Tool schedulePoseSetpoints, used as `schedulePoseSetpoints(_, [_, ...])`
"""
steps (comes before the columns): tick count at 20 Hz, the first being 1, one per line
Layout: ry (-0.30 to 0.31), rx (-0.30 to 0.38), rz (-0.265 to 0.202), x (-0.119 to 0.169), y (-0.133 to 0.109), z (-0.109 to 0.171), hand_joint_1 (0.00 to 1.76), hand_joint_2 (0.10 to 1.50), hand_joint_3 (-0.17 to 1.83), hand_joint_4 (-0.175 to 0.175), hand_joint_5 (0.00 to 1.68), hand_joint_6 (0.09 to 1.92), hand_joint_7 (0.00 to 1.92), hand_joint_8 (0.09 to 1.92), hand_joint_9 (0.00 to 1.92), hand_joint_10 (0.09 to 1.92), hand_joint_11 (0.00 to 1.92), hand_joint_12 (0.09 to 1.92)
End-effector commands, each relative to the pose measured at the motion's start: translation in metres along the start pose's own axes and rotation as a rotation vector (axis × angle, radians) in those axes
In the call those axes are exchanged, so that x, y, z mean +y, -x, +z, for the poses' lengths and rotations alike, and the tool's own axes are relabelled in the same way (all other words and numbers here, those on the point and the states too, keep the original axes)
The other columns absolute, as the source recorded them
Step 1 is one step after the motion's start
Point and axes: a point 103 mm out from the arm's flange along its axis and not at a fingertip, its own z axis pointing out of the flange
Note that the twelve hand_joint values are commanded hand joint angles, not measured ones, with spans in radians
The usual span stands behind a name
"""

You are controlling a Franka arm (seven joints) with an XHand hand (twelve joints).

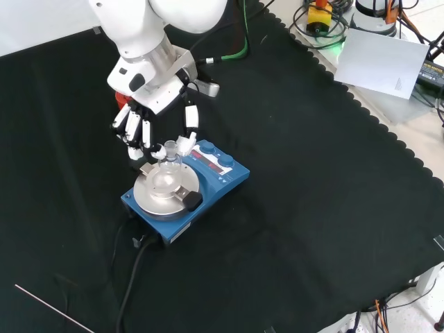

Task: Place the round-bottom flask on the heater.

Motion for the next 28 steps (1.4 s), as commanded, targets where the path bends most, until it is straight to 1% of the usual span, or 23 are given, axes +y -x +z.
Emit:
schedulePoseSetpoints(1, [-0.013,0.003,-0.005,0.007,-0.001,0.006,1.09,0.70,0.71,0.175,1.13,0.95,0.52,0.57,0.68,0.57,0.24,1.33])
schedulePoseSetpoints(4, [-0.016,0.000,-0.005,0.011,0.000,0.007,1.09,0.70,0.71,0.175,1.13,0.95,0.52,0.57,0.68,0.57,0.24,1.33])
schedulePoseSetpoints(6, [-0.018,0.011,-0.003,0.012,0.003,0.008,1.09,0.70,0.71,0.175,1.13,0.95,0.52,0.57,0.68,0.57,0.24,1.33])
schedulePoseSetpoints(16, [-0.036,0.006,-0.001,0.018,0.009,0.016,1.09,0.70,0.72,0.175,1.13,0.95,0.52,0.57,0.67,0.57,0.24,1.33])
schedulePoseSetpoints(28, [-0.031,0.017,-0.002,0.021,0.012,0.018,1.09,0.70,0.72,0.175,1.13,0.95,0.52,0.57,0.67,0.57,0.24,1.33])
